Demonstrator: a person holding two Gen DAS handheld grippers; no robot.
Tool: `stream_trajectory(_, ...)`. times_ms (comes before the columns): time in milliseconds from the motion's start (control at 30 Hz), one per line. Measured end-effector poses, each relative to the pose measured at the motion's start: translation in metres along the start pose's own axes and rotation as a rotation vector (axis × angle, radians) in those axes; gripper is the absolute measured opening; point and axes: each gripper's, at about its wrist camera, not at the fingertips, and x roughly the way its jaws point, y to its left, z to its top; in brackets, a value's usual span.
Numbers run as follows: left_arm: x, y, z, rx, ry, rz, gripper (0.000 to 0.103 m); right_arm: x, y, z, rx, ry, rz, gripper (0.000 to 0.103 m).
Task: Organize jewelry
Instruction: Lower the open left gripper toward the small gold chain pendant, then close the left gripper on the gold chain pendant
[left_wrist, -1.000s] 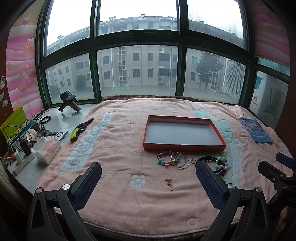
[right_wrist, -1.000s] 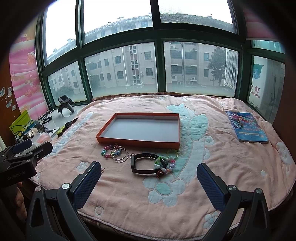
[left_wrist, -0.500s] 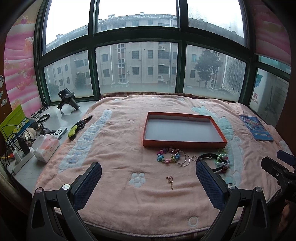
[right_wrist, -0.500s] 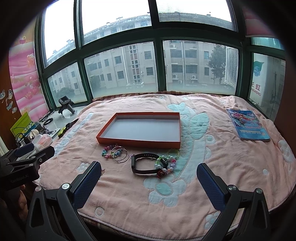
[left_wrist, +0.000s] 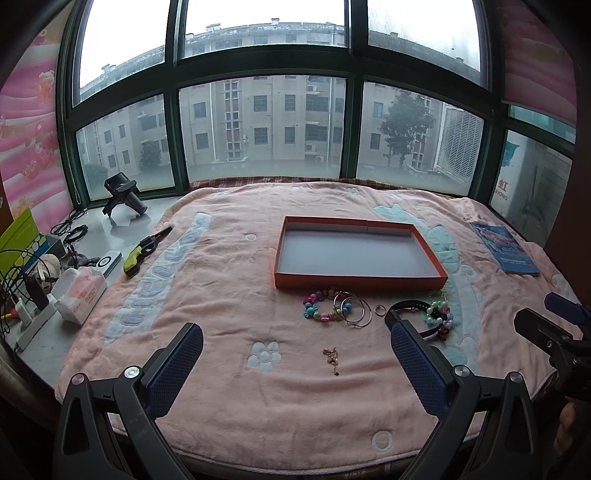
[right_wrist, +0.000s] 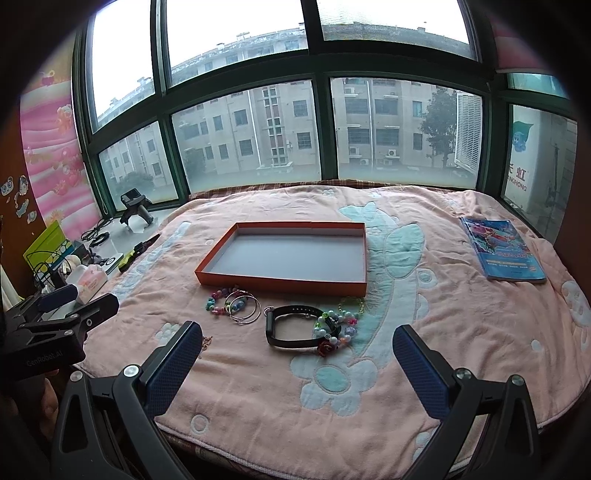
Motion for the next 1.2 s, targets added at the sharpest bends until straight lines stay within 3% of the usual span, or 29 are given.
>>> stream_trajectory(400,0.023,-0.002,-0.009,0.052,0.007,-0.021,0.103,0.016,-0.008,-0.003,0.002,0.023,0.024,0.103)
stream_trajectory(633,0.065,-0.013,-0.025,0.092,0.102,-0.093,0.069,0.037,-0.017,-0.007,0.019,0.069,0.044,0.103)
stream_trajectory(967,0.117,-0.027,-0.042,0.163,0.201,-0.197,0.037,0.066,-0.024,-0.014,0.041,0.138,0.058,0.103)
stream_trajectory(1200,0.147,-0.024,-0.048,0.137,0.271,-0.239,0.027,0.082,-0.024,-0.015,0.034,0.167,0.065,0.103)
